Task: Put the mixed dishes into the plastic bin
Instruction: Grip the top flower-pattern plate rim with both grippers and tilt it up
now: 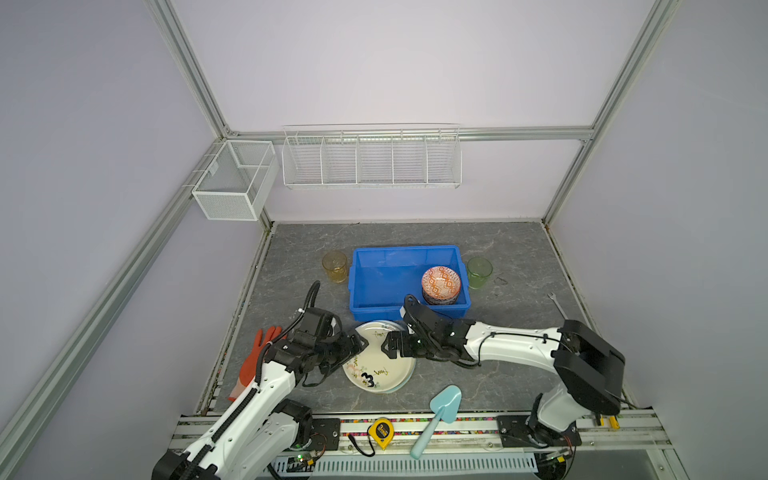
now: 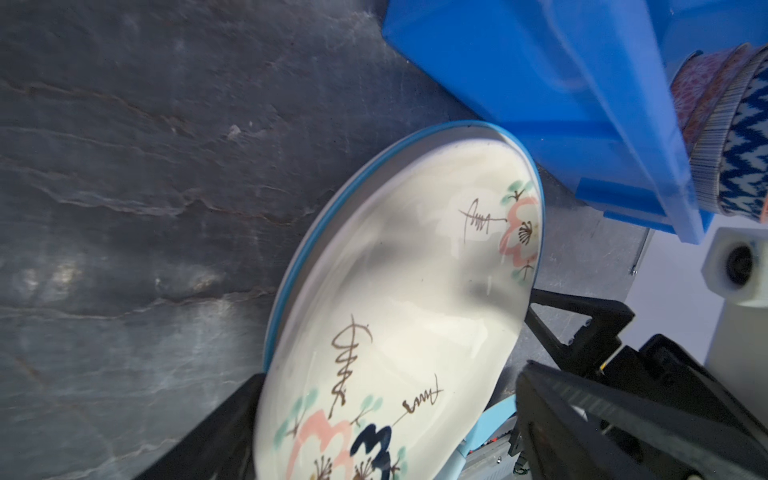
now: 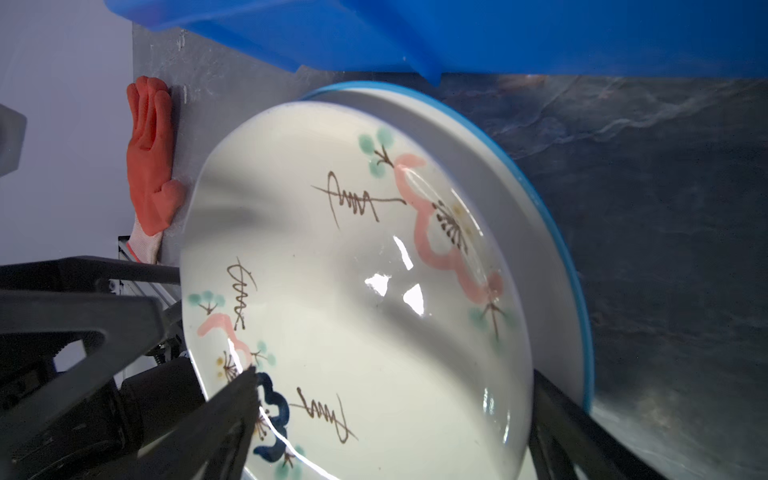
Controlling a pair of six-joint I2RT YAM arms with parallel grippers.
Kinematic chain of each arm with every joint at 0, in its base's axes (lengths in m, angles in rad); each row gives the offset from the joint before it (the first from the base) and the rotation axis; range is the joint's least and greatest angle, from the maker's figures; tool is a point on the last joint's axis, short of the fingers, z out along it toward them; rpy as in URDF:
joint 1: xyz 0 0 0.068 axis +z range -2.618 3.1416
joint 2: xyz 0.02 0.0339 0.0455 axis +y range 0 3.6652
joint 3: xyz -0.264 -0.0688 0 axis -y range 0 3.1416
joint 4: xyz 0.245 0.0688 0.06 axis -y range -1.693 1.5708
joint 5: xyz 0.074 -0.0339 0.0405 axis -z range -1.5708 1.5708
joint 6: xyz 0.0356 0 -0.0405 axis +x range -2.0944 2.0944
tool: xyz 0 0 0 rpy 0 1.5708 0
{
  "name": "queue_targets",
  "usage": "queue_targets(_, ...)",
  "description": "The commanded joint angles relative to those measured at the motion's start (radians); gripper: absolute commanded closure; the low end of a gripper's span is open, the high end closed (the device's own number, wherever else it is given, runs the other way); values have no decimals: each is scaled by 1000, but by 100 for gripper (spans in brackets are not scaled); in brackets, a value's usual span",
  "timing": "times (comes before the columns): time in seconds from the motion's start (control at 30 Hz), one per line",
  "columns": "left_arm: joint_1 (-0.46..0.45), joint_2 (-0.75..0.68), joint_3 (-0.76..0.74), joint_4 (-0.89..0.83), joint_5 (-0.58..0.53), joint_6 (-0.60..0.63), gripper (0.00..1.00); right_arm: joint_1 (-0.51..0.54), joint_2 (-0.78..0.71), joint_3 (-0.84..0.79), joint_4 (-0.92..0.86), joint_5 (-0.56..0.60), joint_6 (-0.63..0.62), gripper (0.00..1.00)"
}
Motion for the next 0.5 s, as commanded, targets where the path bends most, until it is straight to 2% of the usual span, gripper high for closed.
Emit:
queue_targets(0.0, 2, -3, -9, 46, 30, -12, 12, 10, -8, 5, 53, -36, 18, 2)
queue_targets(0.47, 2, 51, -49, 105, 40, -14, 23, 6, -58, 10, 31, -27, 23, 2)
